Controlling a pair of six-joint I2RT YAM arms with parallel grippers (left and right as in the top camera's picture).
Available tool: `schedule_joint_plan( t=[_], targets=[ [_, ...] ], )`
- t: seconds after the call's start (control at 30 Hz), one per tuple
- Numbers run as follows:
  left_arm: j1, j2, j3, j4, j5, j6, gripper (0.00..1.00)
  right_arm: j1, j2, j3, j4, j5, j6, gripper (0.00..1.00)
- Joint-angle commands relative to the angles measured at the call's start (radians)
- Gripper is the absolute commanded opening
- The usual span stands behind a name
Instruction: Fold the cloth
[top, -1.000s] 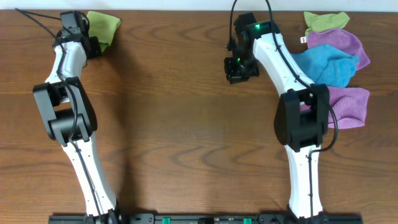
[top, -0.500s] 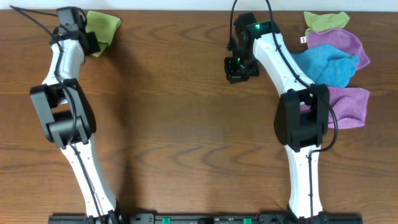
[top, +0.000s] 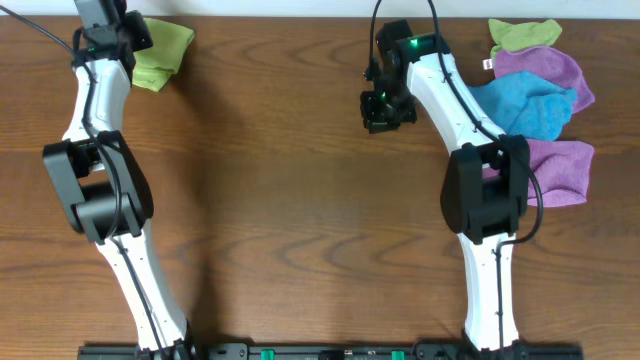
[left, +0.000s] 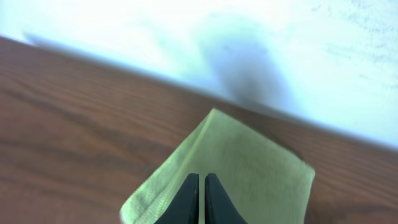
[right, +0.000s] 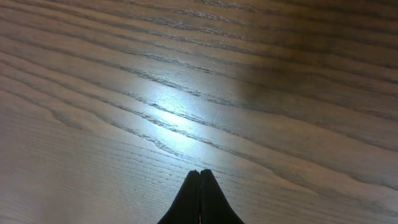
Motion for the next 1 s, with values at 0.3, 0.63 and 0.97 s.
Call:
schedule_joint_plan(
  t=[0.3,0.63,0.97],
  targets=[
    [0.003,0.179,0.017,0.061,0.068,-0.031,0.06,0.003,-0.038,0.02,-0.009,-0.005,0.029,0.01],
    [0.005,0.192,0.017,-0.081,0.051,-0.088,0.06,0.003,-0.038,0.02,-0.026,-0.005,0.036,0.02],
    [-0.023,0.192,0.017,-0.143,0.106,-0.201,0.06,0.003,-0.038,0.02,-0.028,-0.005,0.037,0.02]
  ],
)
